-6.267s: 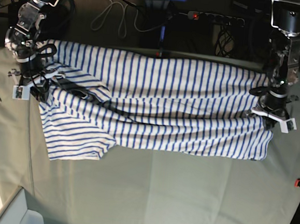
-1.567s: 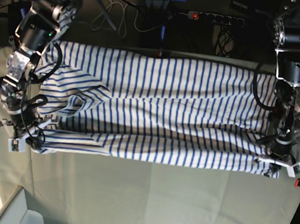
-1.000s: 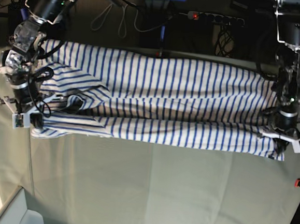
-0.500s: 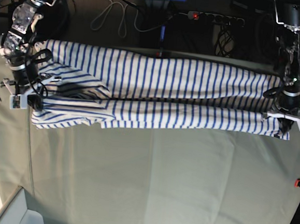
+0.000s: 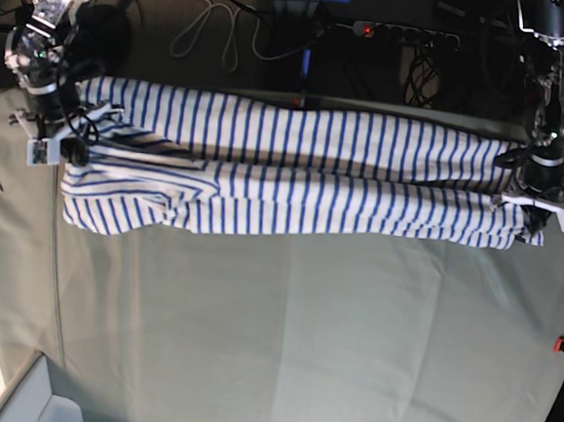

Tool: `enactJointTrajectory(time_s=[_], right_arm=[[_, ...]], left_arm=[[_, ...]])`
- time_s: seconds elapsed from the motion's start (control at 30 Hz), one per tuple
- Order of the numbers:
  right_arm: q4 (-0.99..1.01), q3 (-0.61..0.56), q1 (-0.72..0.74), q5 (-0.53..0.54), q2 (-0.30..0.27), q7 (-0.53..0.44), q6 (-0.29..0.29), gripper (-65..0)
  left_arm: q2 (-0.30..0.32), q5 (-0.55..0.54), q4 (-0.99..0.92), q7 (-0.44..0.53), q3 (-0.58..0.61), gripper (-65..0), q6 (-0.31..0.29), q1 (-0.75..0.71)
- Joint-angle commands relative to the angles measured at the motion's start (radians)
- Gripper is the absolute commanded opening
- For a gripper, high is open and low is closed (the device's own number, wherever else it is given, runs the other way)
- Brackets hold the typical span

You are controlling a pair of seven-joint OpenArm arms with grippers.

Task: Layout the t-shirt on the table in an organized manner, then fold the t-shirt properly
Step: 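Lay the folded strip down with both grippers and release, then grasp the strip end near the left gripper with the left gripper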

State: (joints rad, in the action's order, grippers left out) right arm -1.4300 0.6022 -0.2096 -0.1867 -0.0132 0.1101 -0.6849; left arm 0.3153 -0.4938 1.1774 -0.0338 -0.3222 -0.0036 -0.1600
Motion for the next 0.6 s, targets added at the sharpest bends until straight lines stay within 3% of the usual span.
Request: enactJointTrajectory(time_s=[0.0, 0.57], right_arm=[[-0.018, -0.003, 0.002, 0.017, -0.008, -0.033, -0.013, -65.0], [0.062, -0.038, -0.023, 0.011, 0.017, -0.022, -0.013, -65.0]], left_arm=[[0.018, 0.002, 0.005, 0.027, -0.008, -65.0, 0.004, 0.010], [-0.011, 0.002, -0.050, 0.027, -0.010, -65.0, 0.004, 0.020]])
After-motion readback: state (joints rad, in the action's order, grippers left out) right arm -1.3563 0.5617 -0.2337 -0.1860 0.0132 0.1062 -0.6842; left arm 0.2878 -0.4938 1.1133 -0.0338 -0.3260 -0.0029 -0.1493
